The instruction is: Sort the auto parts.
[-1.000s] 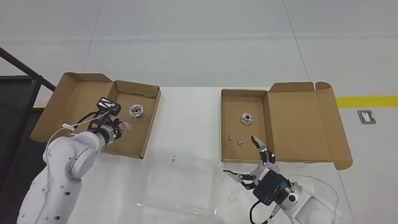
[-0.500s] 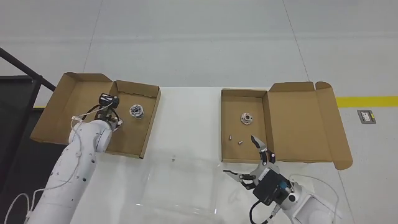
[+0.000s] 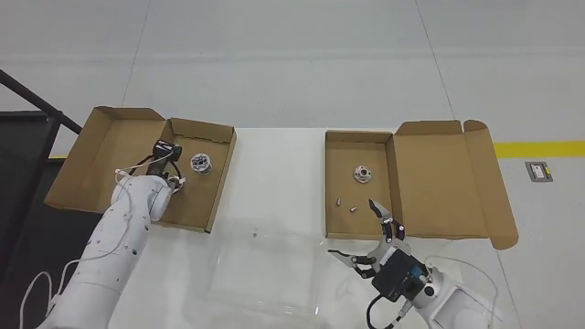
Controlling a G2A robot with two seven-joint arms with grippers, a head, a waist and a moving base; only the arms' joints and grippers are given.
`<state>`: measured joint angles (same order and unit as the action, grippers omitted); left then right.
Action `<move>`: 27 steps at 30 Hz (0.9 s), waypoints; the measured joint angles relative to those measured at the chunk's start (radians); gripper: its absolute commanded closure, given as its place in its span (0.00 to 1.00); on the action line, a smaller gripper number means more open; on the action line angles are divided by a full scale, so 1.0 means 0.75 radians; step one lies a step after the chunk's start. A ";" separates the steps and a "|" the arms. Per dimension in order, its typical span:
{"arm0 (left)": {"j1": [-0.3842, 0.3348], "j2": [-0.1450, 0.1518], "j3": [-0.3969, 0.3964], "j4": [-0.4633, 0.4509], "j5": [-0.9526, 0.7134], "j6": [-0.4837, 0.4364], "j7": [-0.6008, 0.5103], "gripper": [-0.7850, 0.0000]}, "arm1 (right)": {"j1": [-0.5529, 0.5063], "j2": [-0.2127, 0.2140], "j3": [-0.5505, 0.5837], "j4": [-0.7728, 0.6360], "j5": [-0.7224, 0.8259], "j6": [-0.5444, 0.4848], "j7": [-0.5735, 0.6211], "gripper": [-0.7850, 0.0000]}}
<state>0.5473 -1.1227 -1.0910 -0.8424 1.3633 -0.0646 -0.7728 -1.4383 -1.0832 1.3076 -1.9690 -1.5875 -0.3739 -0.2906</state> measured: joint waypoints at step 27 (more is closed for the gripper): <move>0.605 0.127 -0.550 -1.089 -0.378 -0.339 -0.164 0.51 | 0.000 0.000 0.000 0.000 0.000 0.000 0.000 0.00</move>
<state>1.0008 -1.0277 -1.5034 -1.6593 1.0798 -0.3191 -0.8960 -1.4383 -1.0832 1.3076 -1.9690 -1.5875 -0.3739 -0.2906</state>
